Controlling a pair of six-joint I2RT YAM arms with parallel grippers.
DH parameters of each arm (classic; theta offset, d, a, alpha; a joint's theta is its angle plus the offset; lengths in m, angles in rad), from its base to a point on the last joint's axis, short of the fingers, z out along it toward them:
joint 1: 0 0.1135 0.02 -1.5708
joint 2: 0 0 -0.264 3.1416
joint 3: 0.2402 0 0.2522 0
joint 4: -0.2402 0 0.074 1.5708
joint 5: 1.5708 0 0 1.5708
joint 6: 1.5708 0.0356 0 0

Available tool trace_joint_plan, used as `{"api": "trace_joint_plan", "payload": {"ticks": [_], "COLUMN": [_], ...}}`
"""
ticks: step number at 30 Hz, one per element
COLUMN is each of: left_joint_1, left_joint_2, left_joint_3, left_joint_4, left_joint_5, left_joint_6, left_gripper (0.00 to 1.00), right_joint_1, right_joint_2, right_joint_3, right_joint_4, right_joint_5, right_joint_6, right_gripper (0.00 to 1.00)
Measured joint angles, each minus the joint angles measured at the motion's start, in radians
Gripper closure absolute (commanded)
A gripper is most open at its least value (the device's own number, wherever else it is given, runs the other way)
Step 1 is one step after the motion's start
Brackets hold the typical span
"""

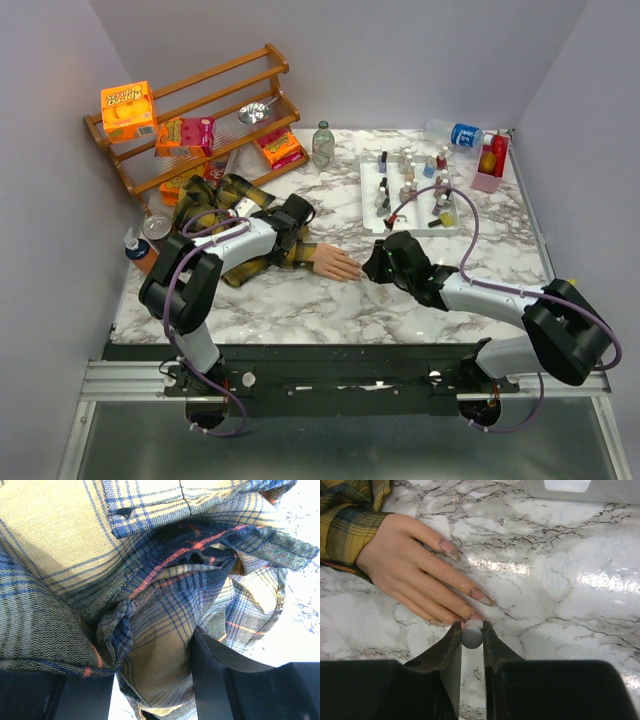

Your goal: Paint the nails

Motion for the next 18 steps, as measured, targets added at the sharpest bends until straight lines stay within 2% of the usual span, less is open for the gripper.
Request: {"api": "trace_joint_plan", "payload": {"ticks": [18], "left_joint_1": [0.0], "left_joint_2": [0.0], "left_joint_3": [0.0], "left_joint_4": [0.0], "left_joint_5": [0.0], "left_joint_6": [0.0], "left_gripper": [0.51], "right_joint_1": [0.0], "right_joint_2": [0.009], "right_joint_3": [0.009], "right_joint_4": [0.0], "right_joint_5": [-0.003], "right_joint_6": [-0.016], "right_gripper": [0.99]}}
